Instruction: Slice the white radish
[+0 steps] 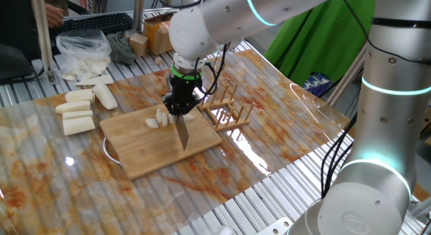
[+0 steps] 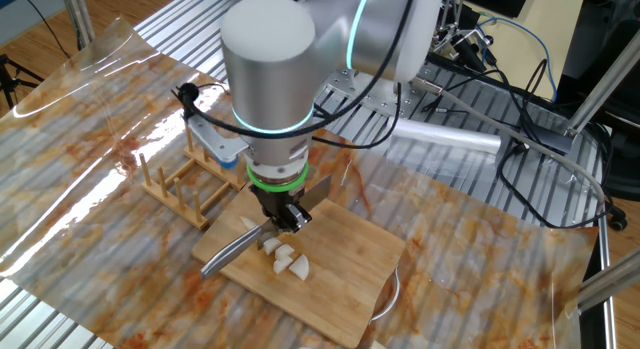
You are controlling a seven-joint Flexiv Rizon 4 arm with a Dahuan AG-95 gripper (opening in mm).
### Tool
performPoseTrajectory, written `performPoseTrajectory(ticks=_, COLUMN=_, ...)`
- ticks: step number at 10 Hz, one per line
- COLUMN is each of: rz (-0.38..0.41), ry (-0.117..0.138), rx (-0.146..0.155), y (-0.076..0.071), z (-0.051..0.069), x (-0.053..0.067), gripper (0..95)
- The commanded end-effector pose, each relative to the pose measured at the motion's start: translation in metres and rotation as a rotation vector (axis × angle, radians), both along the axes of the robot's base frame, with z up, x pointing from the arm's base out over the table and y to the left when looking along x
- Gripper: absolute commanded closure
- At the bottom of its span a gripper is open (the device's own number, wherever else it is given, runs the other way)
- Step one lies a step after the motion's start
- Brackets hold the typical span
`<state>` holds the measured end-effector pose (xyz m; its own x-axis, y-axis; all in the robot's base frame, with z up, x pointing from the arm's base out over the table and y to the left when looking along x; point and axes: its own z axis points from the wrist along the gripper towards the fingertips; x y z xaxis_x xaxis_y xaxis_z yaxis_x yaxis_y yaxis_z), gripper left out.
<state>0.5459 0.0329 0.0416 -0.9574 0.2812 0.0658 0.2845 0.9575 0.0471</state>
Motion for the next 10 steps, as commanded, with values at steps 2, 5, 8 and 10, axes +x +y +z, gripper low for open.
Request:
performPoseTrajectory(ticks=2, rz=-0.01, ry=-0.023, rx=0.001, y=0.004, z=-0.016, x=0.001, gripper=95.0)
performPoseTrajectory(ticks=5, rz=-0.003, ry=-0.004, rx=0.007, y=0.0, z=-0.008, x=-0.002, gripper=95.0)
performPoseTrajectory(ticks=8, rz=0.009, ry=0.016, rx=0.013, y=-0.005, z=0.008, x=0.0, gripper=95.0)
performPoseTrajectory(ticks=10, rz=0.01, ry=0.02, rx=0.006, y=-0.006, z=0.01, x=-0.002, gripper=95.0)
